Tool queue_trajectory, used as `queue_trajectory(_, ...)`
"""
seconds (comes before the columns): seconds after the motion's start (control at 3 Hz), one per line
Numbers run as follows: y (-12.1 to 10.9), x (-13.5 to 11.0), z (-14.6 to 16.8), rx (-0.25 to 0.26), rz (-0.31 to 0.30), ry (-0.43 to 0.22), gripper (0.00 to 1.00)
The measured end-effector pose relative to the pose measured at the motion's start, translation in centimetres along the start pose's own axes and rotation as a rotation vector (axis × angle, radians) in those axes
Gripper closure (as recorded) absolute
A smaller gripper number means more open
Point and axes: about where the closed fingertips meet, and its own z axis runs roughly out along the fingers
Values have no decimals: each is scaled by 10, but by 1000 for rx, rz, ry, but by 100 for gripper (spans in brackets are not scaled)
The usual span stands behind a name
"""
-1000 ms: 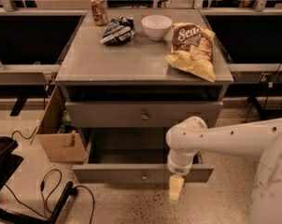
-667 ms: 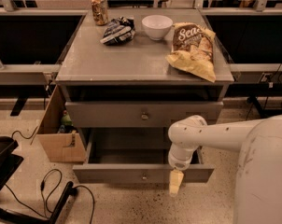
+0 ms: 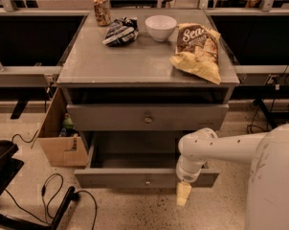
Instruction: Open middle drawer
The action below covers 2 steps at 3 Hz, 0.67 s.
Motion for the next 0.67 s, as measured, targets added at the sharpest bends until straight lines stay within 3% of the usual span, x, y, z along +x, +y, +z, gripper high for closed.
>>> queue_trajectory(0.33,10,6,6,-47,18,44,18)
queue_trajectory(0.67,35,12,6,-108,55,84,41)
